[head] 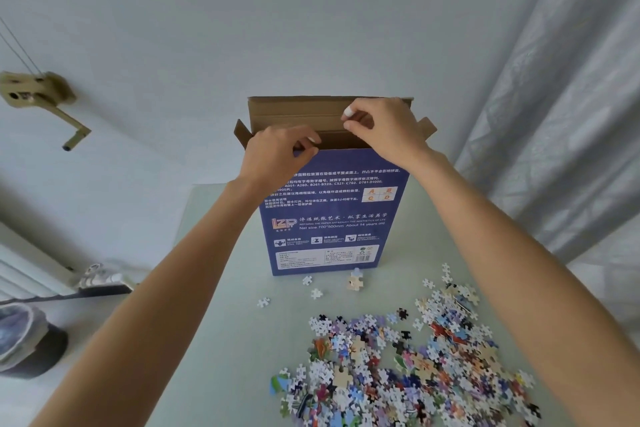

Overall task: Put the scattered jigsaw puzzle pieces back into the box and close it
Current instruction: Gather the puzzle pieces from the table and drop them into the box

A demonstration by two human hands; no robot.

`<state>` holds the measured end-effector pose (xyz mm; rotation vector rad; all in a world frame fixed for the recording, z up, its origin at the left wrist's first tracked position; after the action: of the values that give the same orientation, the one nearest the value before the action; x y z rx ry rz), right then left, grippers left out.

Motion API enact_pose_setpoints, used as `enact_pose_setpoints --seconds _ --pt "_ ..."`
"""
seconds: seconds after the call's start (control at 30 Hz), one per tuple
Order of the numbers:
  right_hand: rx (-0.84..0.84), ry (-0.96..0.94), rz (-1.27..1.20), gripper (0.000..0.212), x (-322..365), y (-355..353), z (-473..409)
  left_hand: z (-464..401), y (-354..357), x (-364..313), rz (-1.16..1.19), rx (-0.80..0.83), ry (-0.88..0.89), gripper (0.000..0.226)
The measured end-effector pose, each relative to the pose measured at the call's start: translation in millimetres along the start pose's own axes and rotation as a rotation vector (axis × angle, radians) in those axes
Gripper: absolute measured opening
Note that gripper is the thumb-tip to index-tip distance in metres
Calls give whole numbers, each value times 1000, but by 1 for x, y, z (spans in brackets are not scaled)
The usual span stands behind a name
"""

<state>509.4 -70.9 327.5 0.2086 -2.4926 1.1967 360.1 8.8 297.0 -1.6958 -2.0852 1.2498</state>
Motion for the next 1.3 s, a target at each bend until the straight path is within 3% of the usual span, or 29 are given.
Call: enact_pose_setpoints --seconds 0.17,0.23,0.33,0.43,0.6,0.7,0.77,0.97,1.13,1.2,1.3 --pt "-257 -172 16 17 9 0 73 35 -12 -27 -128 -277 260 13" --pt "-225 -186 23 15 2 17 112 62 -7 -30 -85 -311 304 11" --pt "-41 -159 17 14 -17 59 168 108 17 -17 -18 -244 260 11" --pt "217 12 46 19 -51 106 215 154 53 16 -14 -65 51 14" --pt "697 289 104 47 -113 180 277 241 130 94 -156 510 -541 43" --pt "736 386 113 54 -130 207 287 293 154 112 -178 679 -761 63" --pt "716 418 121 56 -135 223 288 317 164 113 -188 703 -816 72" --pt "710 252 55 48 -104 235 307 327 182 93 -218 775 -668 78" --pt "854 198 -56 44 -63 210 357 335 193 31 -118 1003 -418 105" --pt "896 192 -28 58 -55 199 375 343 192 9 -135 1065 -302 118" --pt "973 183 108 107 -51 191 396 353 186 -3 -196 1086 -199 127"
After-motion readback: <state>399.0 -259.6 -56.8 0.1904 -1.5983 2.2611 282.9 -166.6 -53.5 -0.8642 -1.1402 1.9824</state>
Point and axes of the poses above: each hand's wrist, its own z-axis away from the middle knuckle, its own y-axis out of the palm, x = y × z, the point moved 6 cm from there along -z, towards the middle knuckle, and after that the axes turned 6 degrees about -x, right-handed, at the moved point
